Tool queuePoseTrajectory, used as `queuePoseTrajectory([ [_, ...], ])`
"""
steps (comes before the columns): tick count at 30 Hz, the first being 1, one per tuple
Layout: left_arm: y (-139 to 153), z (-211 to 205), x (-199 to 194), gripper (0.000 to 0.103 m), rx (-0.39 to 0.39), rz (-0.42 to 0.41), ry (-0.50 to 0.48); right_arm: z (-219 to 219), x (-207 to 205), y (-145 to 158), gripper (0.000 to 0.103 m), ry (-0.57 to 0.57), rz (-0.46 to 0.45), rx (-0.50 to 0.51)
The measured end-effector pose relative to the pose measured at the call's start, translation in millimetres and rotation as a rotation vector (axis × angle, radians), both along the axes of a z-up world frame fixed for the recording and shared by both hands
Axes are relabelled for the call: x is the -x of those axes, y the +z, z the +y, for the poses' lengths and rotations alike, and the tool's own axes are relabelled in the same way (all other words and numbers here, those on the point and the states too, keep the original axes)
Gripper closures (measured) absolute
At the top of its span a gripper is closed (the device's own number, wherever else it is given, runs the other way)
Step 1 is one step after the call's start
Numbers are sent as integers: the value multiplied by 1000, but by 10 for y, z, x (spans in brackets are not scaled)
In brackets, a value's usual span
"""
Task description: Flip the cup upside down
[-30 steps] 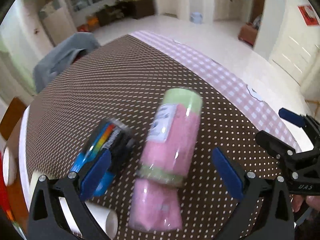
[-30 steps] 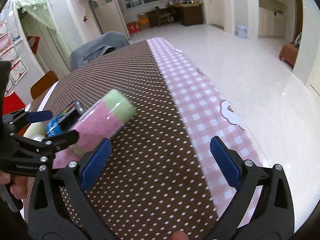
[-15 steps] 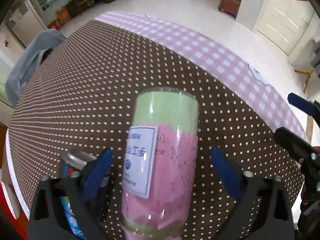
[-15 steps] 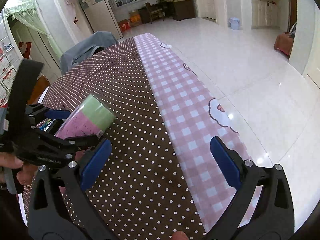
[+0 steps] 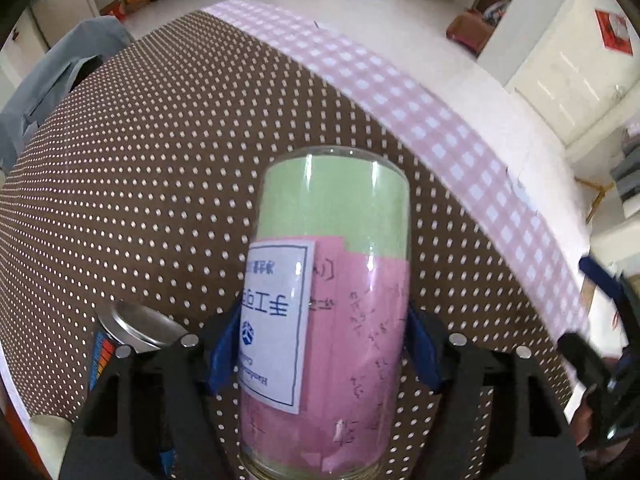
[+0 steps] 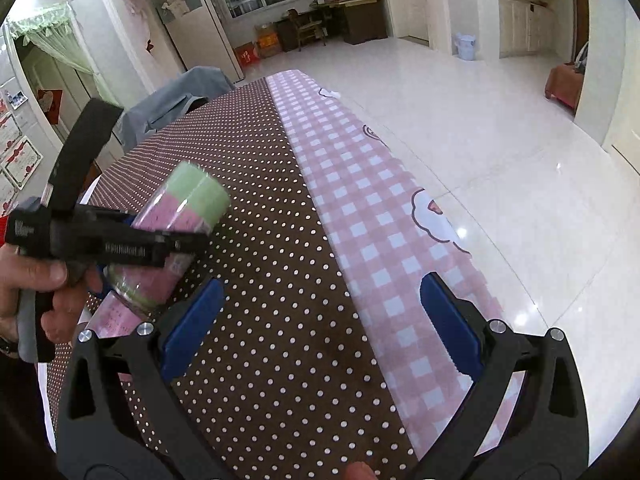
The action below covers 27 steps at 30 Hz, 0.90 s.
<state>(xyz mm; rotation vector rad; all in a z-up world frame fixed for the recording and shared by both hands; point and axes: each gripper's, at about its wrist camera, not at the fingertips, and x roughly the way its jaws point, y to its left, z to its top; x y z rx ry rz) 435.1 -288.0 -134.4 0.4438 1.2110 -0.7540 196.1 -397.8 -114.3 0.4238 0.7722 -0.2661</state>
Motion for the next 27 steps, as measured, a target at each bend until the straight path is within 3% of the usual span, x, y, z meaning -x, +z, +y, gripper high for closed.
queuePoseTrajectory([
  [7,531,100,24,34,96,-55,25,99,157,137,6,-4,-29,16],
  [15,1013,660,491,34,182,-97,89,343,302,301,6,39,-76,33],
  [20,1016,1215,901,34,223,-113,171,634,454,351,6,105,-119,50],
  [27,749,1787,1564,34,236,-143,273,1036,766,336,6,191,-157,67],
])
